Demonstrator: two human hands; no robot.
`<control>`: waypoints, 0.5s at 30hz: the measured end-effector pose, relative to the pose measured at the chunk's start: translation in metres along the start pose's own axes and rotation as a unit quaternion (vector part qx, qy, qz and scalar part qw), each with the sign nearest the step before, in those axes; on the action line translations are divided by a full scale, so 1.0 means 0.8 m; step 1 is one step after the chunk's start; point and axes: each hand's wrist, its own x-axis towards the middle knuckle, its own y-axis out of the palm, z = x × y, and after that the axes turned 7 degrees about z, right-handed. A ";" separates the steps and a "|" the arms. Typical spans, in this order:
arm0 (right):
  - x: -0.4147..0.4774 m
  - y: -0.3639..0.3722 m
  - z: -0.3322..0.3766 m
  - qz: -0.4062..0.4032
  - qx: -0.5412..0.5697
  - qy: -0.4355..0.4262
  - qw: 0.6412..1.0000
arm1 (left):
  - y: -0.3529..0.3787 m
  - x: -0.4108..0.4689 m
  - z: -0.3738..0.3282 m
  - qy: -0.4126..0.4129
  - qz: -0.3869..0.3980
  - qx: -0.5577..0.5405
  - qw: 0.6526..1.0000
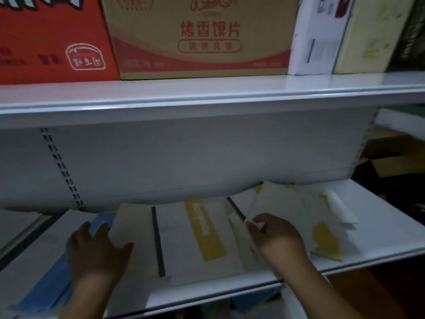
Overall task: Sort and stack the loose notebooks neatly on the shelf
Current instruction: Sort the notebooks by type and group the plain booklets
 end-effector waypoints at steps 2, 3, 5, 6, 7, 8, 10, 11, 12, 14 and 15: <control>0.008 -0.022 -0.039 -0.057 0.034 0.036 0.997 | 0.002 -0.010 -0.030 0.057 0.003 -0.038 0.998; 0.011 -0.030 -0.060 -0.075 0.031 0.061 0.995 | 0.003 -0.021 -0.053 0.092 0.020 -0.087 0.992; 0.013 -0.039 -0.098 -0.111 0.025 0.106 0.988 | 0.015 -0.048 -0.106 0.166 0.097 -0.155 0.969; 0.013 -0.040 -0.114 -0.129 0.021 0.110 0.985 | 0.025 -0.062 -0.134 0.204 0.137 -0.159 0.956; 0.013 -0.040 -0.127 -0.148 0.016 0.098 0.984 | 0.039 -0.073 -0.161 0.231 0.178 -0.159 0.943; 0.012 -0.040 -0.135 -0.161 0.006 0.089 0.983 | 0.054 -0.084 -0.186 0.252 0.216 -0.161 0.929; 0.011 -0.045 -0.142 -0.159 -0.006 0.092 0.983 | 0.079 -0.099 -0.222 0.268 0.278 -0.135 0.913; 0.013 -0.047 -0.144 -0.155 -0.023 0.082 0.984 | 0.087 -0.106 -0.234 0.266 0.301 -0.117 0.908; 0.015 -0.050 -0.147 -0.141 -0.041 0.084 0.986 | 0.093 -0.110 -0.241 0.260 0.314 -0.108 0.907; 0.019 -0.054 -0.159 -0.107 -0.057 0.098 0.988 | 0.098 -0.116 -0.250 0.240 0.328 -0.128 0.905; 0.022 -0.053 -0.167 -0.093 -0.057 0.097 0.989 | 0.100 -0.116 -0.252 0.236 0.330 -0.148 0.902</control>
